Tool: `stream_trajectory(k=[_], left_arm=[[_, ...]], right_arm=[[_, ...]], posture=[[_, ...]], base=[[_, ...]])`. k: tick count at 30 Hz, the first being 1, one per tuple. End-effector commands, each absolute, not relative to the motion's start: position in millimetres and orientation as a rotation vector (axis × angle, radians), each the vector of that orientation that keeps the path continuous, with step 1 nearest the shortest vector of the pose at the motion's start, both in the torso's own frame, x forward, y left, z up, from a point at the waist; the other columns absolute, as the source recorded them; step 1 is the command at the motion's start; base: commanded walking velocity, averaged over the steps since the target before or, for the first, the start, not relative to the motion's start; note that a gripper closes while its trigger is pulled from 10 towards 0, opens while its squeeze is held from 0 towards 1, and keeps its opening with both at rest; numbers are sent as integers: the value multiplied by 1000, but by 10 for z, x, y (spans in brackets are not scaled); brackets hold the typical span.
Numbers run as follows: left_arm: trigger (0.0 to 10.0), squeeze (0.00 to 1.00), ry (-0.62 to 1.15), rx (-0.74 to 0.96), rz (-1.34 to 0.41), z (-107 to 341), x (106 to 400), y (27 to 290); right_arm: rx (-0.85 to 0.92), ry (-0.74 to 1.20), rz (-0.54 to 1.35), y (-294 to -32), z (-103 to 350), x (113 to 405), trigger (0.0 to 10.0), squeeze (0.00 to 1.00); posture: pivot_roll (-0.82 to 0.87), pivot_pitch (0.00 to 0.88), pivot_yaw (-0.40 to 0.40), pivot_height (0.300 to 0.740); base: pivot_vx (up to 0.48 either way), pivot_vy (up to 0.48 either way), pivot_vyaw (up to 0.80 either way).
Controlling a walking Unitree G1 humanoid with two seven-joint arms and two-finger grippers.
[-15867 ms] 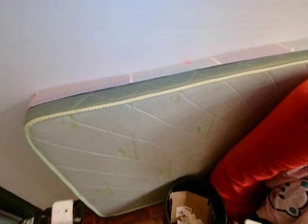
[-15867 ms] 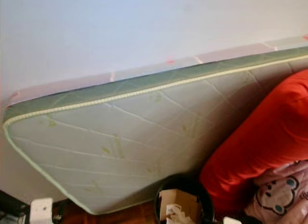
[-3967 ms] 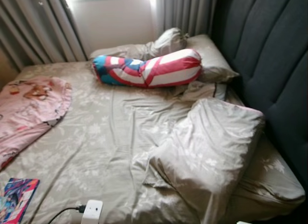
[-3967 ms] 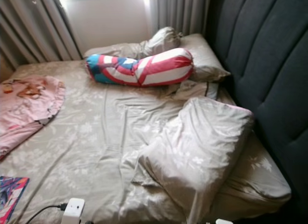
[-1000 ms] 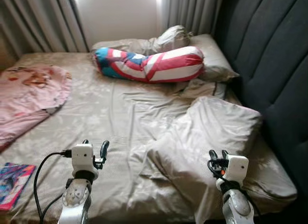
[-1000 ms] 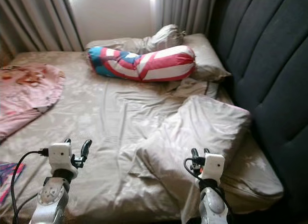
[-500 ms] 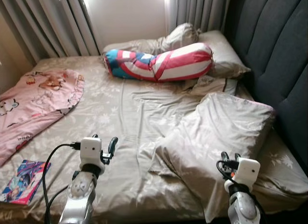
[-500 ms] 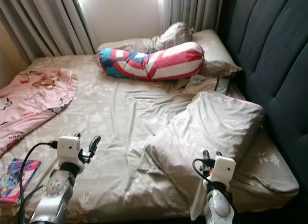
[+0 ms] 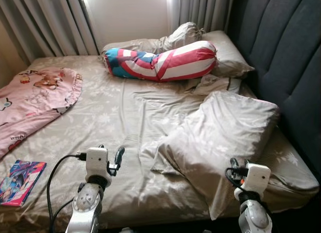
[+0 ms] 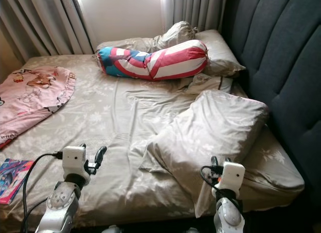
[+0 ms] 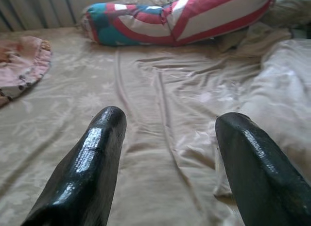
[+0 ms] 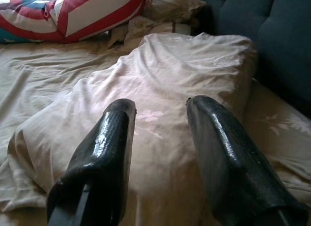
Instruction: Clean up the room
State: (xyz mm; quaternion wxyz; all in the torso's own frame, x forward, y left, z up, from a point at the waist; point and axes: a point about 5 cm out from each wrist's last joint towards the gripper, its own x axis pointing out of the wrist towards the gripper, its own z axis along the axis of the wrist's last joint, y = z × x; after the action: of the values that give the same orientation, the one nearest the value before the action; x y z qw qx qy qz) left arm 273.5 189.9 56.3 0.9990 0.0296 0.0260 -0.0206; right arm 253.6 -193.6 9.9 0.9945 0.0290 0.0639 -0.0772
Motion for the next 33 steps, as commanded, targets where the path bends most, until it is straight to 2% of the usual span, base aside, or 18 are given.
stream_trajectory(k=[1, 33], left_arm=[[10000, 0, 30, 56, -43, 626, 2754, 1895], [10000, 0, 47, 58, -79, 628, 2795, 1836]], right_arm=[[59, 126, -153, -1927, 117, 2543, 10000, 0], [74, 149, -106, -1831, 93, 2548, 10000, 0]], posture=[[-99, 4, 7, 659], [-101, 0, 13, 659]], base=[[0, 0, 0], [0, 0, 0]])
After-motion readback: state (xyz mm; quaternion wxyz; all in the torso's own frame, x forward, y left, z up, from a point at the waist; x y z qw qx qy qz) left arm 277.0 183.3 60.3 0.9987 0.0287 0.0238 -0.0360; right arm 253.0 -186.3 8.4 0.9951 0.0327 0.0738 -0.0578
